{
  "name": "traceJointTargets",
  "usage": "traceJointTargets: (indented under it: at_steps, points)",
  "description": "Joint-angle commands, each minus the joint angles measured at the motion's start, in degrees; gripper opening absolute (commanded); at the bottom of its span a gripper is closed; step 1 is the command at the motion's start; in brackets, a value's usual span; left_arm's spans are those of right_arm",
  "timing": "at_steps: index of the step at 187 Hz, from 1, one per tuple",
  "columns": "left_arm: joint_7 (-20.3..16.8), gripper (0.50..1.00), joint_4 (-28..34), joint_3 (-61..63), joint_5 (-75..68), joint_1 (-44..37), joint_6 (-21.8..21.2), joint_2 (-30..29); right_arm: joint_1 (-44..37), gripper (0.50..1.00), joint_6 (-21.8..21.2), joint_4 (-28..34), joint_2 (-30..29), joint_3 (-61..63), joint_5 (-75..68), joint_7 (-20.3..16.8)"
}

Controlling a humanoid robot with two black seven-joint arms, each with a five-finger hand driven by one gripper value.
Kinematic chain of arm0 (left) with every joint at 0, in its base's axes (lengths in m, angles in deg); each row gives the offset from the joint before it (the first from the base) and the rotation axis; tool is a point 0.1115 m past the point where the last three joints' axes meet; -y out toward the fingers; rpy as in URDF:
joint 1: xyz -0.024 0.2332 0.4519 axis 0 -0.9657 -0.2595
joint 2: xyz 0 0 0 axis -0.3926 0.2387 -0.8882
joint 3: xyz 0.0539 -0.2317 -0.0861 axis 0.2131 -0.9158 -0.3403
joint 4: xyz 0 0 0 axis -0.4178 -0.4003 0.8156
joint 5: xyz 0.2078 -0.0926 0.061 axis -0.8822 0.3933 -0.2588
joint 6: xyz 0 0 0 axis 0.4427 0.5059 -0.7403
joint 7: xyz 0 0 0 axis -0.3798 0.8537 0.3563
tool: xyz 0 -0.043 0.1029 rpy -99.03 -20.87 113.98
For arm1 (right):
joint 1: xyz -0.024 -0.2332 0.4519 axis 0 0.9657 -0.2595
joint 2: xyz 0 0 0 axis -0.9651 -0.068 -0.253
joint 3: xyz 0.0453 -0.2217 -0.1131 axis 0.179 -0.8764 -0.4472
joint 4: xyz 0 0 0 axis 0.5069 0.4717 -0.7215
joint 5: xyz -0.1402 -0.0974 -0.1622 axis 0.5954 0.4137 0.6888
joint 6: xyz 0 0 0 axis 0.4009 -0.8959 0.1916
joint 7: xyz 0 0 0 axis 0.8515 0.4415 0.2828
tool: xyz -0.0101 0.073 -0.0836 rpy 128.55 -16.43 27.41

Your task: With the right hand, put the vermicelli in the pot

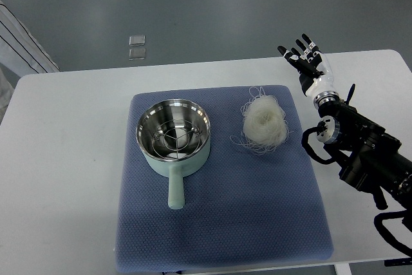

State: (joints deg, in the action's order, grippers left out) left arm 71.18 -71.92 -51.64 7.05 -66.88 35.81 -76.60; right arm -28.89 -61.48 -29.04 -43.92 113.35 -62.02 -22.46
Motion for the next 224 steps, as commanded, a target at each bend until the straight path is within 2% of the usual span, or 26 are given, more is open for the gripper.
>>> traceJointTargets:
  at_steps: [1, 224]
  points:
    - [0.09, 1.0, -0.09, 0.0, 0.09, 0.0, 0.08, 0.0, -0.05, 0.93, 0.0, 0.0, 0.0, 0.0, 0.0, 0.0]
    - [0.0, 1.0, 0.0, 0.17, 0.09, 0.0, -0.01, 0.0, -0.49, 0.93, 0.0, 0.0, 0.53, 0.0, 0.0, -0.09]
